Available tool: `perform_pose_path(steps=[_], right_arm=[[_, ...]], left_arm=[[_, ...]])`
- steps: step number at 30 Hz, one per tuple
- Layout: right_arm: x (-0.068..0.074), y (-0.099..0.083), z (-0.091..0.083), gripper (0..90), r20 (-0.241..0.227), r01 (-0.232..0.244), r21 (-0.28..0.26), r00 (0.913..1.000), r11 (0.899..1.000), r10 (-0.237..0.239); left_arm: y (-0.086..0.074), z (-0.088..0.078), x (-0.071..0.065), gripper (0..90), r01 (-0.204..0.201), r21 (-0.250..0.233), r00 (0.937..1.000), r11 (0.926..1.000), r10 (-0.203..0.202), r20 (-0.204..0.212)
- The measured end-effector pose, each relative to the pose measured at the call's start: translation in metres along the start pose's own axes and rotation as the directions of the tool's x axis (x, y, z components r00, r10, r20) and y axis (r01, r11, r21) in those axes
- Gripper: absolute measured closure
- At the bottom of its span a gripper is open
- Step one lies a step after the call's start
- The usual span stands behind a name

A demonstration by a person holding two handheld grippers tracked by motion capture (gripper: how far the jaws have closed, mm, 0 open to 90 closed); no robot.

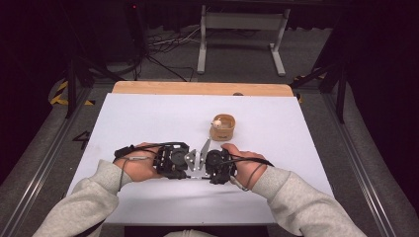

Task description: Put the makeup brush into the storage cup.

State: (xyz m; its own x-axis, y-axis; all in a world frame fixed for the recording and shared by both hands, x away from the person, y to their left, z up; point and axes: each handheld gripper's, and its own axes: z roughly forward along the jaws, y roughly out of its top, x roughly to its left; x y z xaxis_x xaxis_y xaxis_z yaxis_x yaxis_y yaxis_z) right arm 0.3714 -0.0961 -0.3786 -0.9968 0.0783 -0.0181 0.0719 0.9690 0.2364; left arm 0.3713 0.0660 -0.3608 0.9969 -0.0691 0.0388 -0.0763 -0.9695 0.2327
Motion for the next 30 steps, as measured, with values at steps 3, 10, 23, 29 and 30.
perform_pose_path(steps=[3,10,23,29,30], right_arm=[[0.0,0.001,0.001,83.8,-0.006,0.001,0.003,1.0,1.0,-0.001],[0.001,0.001,0.004,85.1,-0.01,0.024,0.003,0.9997,1.0,-0.024],[-0.003,-0.003,-0.003,85.6,-0.022,0.019,-0.017,0.9996,1.0,-0.019],[-0.004,-0.01,-0.01,85.6,-0.028,-0.029,-0.049,0.9992,0.998,0.028],[-0.005,-0.012,-0.011,85.6,-0.027,-0.035,-0.058,0.9991,0.998,0.033]], left_arm=[[0.0,0.0,0.0,89.5,0.0,-0.001,1.0,1.0,0.0,0.001],[-0.001,0.0,0.002,89.3,-0.019,-0.005,0.9998,0.9998,0.019,0.008],[-0.012,-0.011,0.007,56.1,0.038,-0.134,0.9983,0.9902,-0.044,-0.039],[-0.025,-0.017,0.009,35.9,0.112,-0.265,0.9915,0.9579,-0.125,-0.034],[-0.03,-0.019,0.009,33.4,0.131,-0.308,0.9879,0.9422,-0.15,-0.039]])
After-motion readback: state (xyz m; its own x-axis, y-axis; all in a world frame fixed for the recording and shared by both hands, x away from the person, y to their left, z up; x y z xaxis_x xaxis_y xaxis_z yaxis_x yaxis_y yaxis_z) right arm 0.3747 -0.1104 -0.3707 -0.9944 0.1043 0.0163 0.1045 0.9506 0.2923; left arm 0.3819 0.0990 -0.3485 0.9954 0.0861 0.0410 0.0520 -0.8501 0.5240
